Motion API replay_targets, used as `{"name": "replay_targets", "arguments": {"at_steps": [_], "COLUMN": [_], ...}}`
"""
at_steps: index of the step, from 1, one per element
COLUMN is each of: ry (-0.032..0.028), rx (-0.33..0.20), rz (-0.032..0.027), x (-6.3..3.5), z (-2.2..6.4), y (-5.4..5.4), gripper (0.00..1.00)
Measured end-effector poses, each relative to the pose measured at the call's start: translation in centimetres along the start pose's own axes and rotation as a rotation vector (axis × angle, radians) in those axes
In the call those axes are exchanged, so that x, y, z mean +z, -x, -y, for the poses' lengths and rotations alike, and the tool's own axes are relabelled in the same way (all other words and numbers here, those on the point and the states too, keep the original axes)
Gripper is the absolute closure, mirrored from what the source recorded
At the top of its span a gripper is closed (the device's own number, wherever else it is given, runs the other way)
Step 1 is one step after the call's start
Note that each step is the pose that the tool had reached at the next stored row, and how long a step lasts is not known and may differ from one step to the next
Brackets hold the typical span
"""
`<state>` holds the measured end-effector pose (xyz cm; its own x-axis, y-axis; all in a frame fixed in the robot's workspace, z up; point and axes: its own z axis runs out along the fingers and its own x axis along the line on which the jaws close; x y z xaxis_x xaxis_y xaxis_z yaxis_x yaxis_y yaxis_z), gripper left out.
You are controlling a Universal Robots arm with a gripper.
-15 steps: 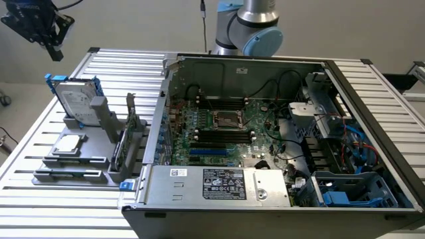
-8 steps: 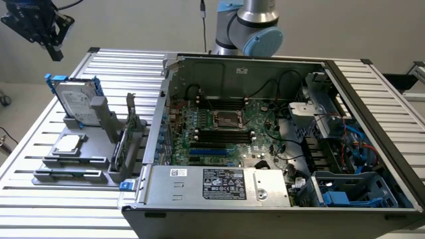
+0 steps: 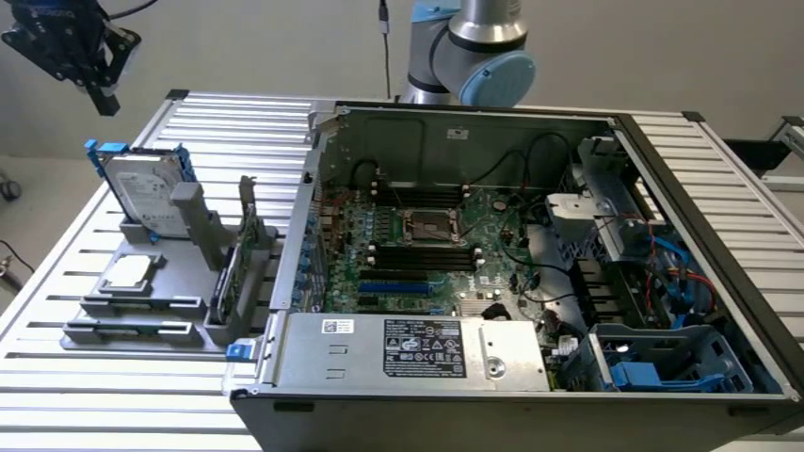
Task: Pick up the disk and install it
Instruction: 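Pick up the disk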
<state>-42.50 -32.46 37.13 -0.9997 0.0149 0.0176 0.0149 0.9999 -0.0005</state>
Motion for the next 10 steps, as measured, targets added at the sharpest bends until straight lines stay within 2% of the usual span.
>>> {"name": "replay_targets", "arguments": {"at_steps": [2, 10], "ry": [0.0004, -0.0017], "rx": [-0.013, -0.158], "rz": [-0.0001, 0.0001], "x": [0.0, 0.08], "z": [0.0, 0.0], "y": [0.0, 0.01], "gripper": [0.89, 0.89]}}
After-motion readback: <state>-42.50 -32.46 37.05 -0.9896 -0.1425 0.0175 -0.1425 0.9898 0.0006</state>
